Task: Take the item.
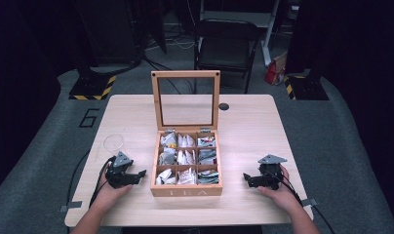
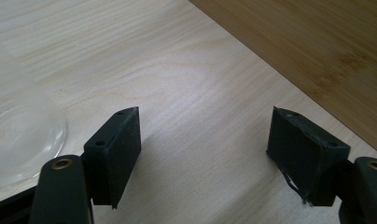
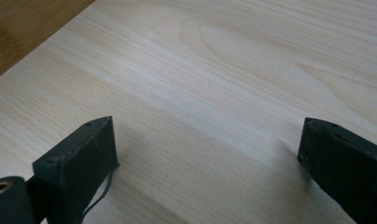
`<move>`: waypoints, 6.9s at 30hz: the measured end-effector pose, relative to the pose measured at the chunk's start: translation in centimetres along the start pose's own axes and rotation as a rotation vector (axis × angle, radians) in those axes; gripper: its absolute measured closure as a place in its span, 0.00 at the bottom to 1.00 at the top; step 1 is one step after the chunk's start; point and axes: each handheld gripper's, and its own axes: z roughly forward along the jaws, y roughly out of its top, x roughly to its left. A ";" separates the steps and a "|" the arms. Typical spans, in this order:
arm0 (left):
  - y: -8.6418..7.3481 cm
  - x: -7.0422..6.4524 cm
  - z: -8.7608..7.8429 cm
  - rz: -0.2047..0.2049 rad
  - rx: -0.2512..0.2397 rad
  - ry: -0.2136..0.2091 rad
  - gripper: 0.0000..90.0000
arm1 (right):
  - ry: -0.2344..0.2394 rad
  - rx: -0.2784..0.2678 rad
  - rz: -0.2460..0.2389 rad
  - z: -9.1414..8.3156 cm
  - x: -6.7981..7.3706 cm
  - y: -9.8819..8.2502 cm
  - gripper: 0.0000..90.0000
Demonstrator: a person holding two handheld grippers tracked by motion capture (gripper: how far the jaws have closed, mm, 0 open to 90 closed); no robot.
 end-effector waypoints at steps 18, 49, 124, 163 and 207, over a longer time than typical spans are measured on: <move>-0.1 -0.2 0.1 -0.035 -0.015 0.014 0.30 | -0.002 -0.001 0.002 0.0 0.0 0.0 0.04; 0.9 -0.9 -2.8 -0.075 -0.025 0.003 0.49 | 0.000 -0.001 0.000 0.0 0.0 0.0 0.04; 12.6 -5.5 1.1 0.015 -0.062 -0.183 0.57 | 0.000 -0.003 -0.007 0.0 0.0 0.0 0.04; 12.6 -6.0 -1.4 0.049 -0.040 -0.222 0.98 | 0.000 -0.003 -0.007 0.0 0.0 0.0 0.04; 16.4 -4.3 -7.9 0.048 -0.216 -0.154 1.00 | 0.000 -0.003 -0.008 0.0 0.0 0.0 0.04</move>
